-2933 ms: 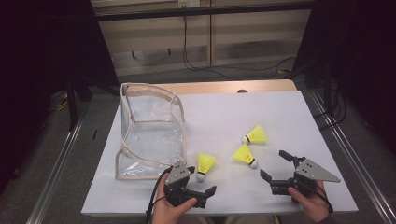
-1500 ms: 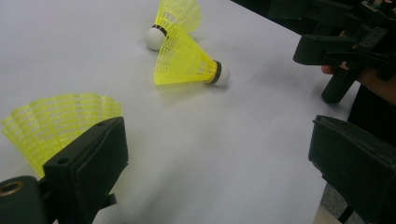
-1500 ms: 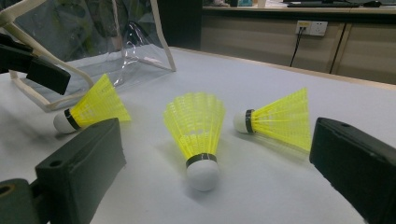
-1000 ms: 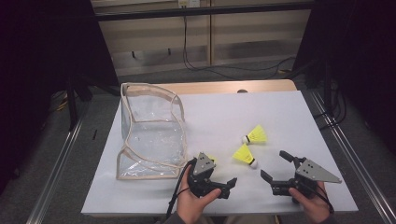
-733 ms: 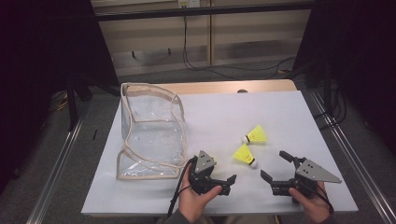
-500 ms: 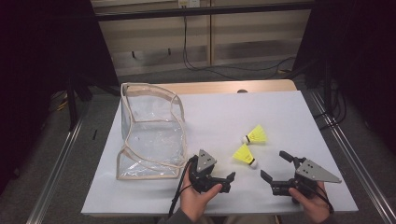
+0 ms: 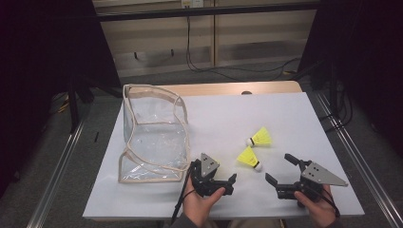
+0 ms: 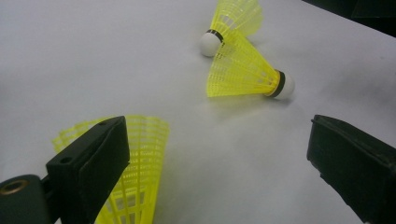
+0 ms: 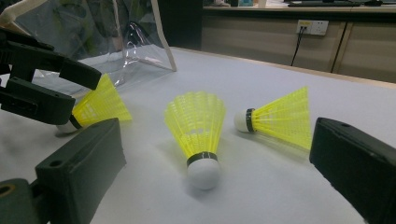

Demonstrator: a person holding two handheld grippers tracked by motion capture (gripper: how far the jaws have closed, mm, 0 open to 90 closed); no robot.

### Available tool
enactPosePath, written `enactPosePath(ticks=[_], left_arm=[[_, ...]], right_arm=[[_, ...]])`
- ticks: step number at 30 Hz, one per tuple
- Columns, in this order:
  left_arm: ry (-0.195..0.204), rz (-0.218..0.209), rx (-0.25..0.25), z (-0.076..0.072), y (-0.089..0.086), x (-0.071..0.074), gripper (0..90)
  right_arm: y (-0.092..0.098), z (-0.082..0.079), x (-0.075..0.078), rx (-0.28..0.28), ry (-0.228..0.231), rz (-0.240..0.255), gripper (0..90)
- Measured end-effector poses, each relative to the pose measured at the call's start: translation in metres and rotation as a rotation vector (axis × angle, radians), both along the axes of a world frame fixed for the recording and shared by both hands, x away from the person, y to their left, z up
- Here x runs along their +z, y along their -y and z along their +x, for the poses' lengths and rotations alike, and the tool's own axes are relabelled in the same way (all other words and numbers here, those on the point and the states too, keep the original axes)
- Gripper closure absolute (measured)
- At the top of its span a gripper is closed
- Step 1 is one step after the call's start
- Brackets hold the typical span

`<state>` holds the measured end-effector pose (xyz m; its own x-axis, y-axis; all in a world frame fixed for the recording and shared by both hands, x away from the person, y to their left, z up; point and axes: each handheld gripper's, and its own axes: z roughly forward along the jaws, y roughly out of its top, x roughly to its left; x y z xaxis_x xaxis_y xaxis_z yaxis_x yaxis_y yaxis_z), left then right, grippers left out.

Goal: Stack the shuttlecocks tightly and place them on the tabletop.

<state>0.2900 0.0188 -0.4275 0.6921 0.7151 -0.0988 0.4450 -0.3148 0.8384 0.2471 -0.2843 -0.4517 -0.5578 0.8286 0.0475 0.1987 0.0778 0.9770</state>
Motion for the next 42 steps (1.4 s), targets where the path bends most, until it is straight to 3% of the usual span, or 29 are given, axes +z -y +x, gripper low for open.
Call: enactPosePath(ticks=[10,18,21,27,32,42], left_arm=[[0.011,0.004,0.045,0.005,-0.003,-0.006,14.1],[0.024,0.036,0.054,0.005,-0.002,-0.007,19.2],[0.035,0.046,0.022,0.003,0.001,-0.007,27.3],[0.027,0.035,-0.007,0.0,0.006,-0.003,26.8],[0.017,0.025,0.0,-0.005,0.003,0.0,20.6],[0.007,0.04,0.026,-0.011,-0.006,-0.004,17.7]], right_arm=[[0.0,0.0,0.0,0.003,0.0,-0.003,2.3],[0.0,0.0,0.0,0.003,0.001,-0.003,2.3],[-0.001,0.0,0.0,0.004,0.001,-0.003,2.4],[0.0,0.0,0.0,0.002,0.001,-0.003,2.4],[0.0,0.0,0.0,0.003,0.001,-0.003,2.4],[0.0,0.0,-0.001,0.003,-0.001,-0.004,2.4]])
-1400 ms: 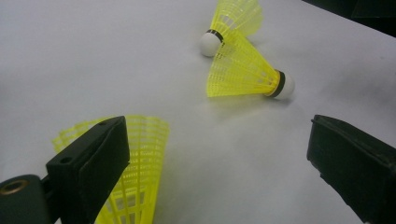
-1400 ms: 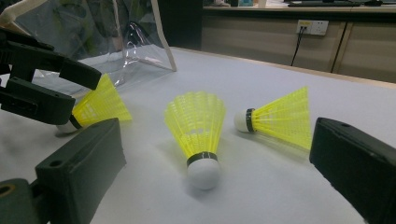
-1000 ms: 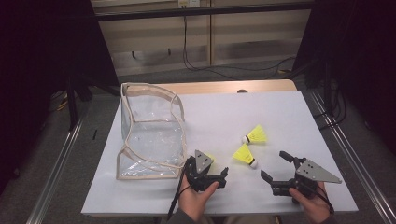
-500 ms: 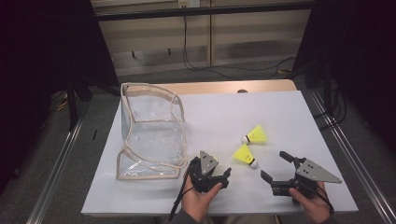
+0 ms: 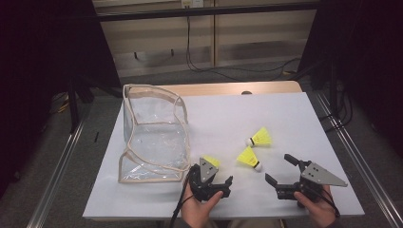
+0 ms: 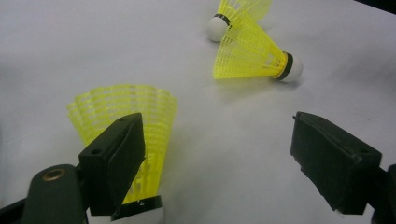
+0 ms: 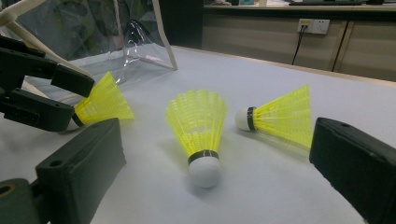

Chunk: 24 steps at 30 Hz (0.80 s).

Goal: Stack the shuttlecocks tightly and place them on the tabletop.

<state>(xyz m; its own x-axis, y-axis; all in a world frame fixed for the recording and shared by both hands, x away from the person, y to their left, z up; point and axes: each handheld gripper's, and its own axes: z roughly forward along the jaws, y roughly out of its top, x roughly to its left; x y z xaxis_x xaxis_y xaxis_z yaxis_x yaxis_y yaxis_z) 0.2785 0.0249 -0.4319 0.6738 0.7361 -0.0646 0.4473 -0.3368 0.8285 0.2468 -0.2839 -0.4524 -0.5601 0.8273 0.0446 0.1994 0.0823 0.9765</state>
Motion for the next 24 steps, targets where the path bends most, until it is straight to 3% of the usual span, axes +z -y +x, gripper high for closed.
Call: enactPosePath(ticks=[7,13,15,17,24], left_arm=[[-0.02,0.029,0.033,-0.002,-0.009,-0.008,16.9],[-0.014,0.045,0.066,0.001,-0.015,-0.011,17.0],[0.002,0.054,0.052,0.0,-0.015,-0.01,22.2],[0.003,0.037,0.038,-0.002,-0.013,-0.009,29.5],[0.031,0.039,0.057,-0.005,-0.014,-0.005,23.5]], right_arm=[[0.0,0.0,0.0,0.002,-0.001,0.003,2.5],[0.0,0.0,0.0,0.002,-0.003,0.001,2.4],[0.0,0.0,0.0,0.0,-0.002,0.003,2.5],[0.0,0.0,0.0,-0.002,-0.003,0.004,2.5],[0.0,0.0,0.0,0.0,-0.002,0.005,2.4]])
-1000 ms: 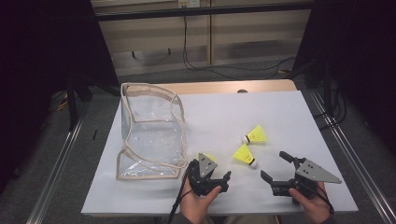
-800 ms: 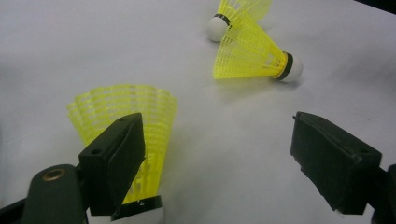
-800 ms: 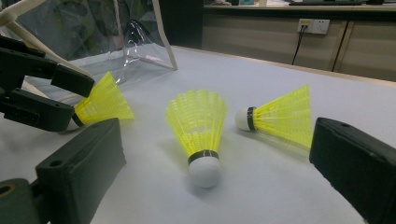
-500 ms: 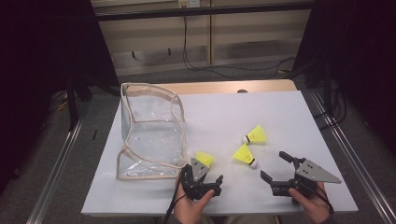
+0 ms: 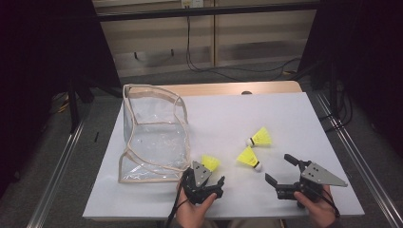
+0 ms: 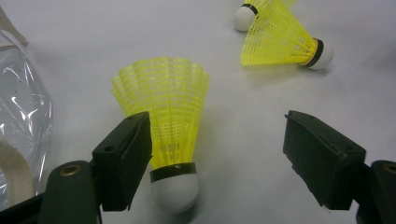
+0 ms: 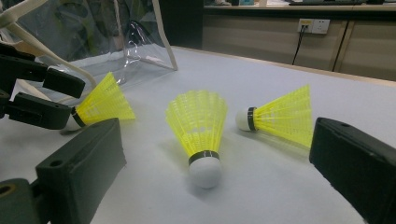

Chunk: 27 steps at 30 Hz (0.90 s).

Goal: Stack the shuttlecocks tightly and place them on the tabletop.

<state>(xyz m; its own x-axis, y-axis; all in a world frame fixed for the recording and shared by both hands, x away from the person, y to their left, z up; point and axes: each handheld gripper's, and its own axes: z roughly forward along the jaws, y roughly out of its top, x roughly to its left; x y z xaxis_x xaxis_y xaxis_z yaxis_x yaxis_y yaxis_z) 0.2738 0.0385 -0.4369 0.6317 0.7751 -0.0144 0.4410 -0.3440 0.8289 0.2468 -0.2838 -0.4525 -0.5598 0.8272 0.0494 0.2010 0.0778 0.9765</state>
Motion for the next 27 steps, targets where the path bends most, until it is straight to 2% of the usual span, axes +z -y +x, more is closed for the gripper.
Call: enactPosePath(ticks=[3,6,8,12,13,15,16,17,22,25,27], left_arm=[[-0.015,0.005,0.02,0.003,-0.002,-0.003,20.4],[-0.044,0.019,0.02,0.005,-0.002,-0.01,19.7],[-0.016,0.036,0.012,0.006,-0.002,-0.011,25.4],[-0.006,0.057,0.019,0.009,-0.001,-0.01,35.6],[-0.004,0.05,0.016,0.009,-0.001,-0.01,35.8],[-0.016,0.037,-0.007,0.007,0.0,-0.011,41.8],[-0.008,0.041,-0.015,0.006,0.002,-0.01,43.1],[-0.003,0.054,-0.024,0.006,0.003,-0.009,43.6],[0.008,0.045,-0.033,0.008,0.007,-0.006,45.0],[0.001,0.035,-0.041,0.009,0.01,-0.007,40.1],[0.011,0.03,-0.053,0.01,0.013,-0.008,36.7]], right_arm=[[0.0,0.0,0.0,-0.001,-0.001,0.0,2.5],[0.0,0.0,0.0,-0.001,-0.001,0.001,2.5],[0.0,0.0,0.0,-0.001,-0.001,0.0,2.5],[0.0,0.0,0.0,-0.001,-0.001,-0.001,2.5],[0.0,0.0,0.0,-0.001,0.0,-0.002,2.5],[0.0,0.0,0.0,-0.001,0.0,0.0,2.5],[0.0,0.0,0.0,-0.002,0.0,0.0,2.5],[0.001,0.0,0.0,-0.002,-0.001,-0.001,2.5],[0.0,0.0,0.0,0.0,0.001,-0.001,2.5],[0.0,0.0,0.0,0.0,-0.001,-0.001,2.5],[0.001,0.0,0.0,0.0,0.0,0.0,2.5]])
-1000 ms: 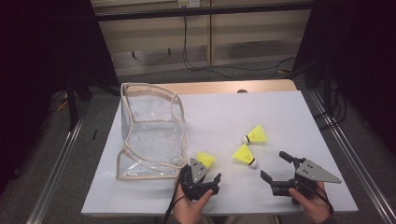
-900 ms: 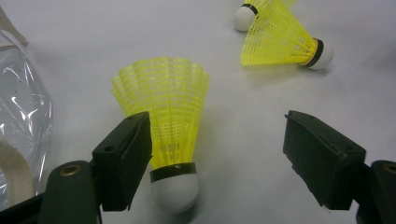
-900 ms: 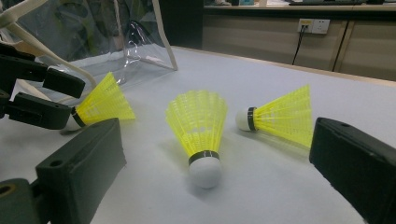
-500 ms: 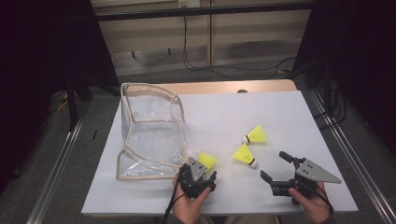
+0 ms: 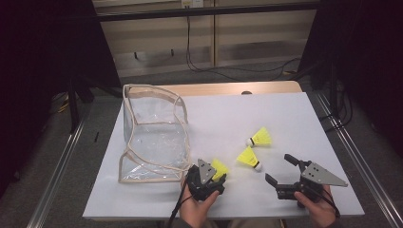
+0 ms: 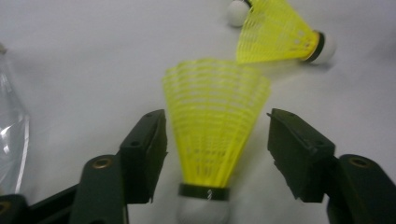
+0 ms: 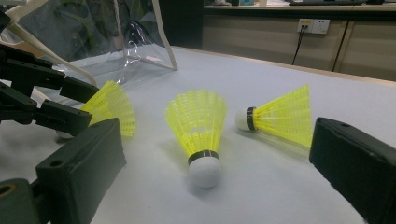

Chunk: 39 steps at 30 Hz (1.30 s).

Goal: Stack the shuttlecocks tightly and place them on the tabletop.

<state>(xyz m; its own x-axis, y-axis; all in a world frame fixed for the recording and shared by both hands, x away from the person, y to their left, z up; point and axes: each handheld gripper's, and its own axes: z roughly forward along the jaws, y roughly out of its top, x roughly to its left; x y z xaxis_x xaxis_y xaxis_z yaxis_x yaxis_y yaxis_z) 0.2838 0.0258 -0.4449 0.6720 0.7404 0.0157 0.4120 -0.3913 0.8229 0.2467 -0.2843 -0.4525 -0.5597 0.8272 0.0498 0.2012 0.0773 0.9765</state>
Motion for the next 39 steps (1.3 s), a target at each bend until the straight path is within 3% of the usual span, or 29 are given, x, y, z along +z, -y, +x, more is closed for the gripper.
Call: enactPosePath(ticks=[9,12,14,18,24,29,31,39], left_arm=[[-0.013,-0.055,0.0,0.009,0.015,0.001,31.8],[-0.022,-0.054,0.001,0.012,0.022,0.001,30.2],[-0.019,-0.053,0.01,0.014,0.023,0.0,35.4],[-0.012,-0.048,0.017,0.013,0.022,0.0,54.9],[0.014,-0.032,0.009,0.011,0.022,0.005,72.1],[0.021,-0.052,0.005,0.014,0.024,0.013,76.7],[0.023,-0.084,0.017,0.017,0.025,0.017,77.1],[0.032,-0.118,0.026,0.03,0.03,0.033,77.2]], right_arm=[[0.0,0.0,0.0,0.001,0.003,0.0,2.5],[0.001,0.0,0.001,-0.001,0.004,0.001,2.4],[0.001,0.0,0.001,0.0,0.005,0.001,2.5],[0.001,-0.001,0.001,-0.001,0.002,0.002,2.5],[0.002,-0.001,0.001,-0.001,0.003,0.002,2.5],[0.002,-0.001,0.001,-0.002,0.002,0.002,2.5],[0.002,-0.001,0.001,-0.002,0.004,0.002,2.5],[0.002,-0.001,0.001,-0.003,0.004,0.0,2.5]])
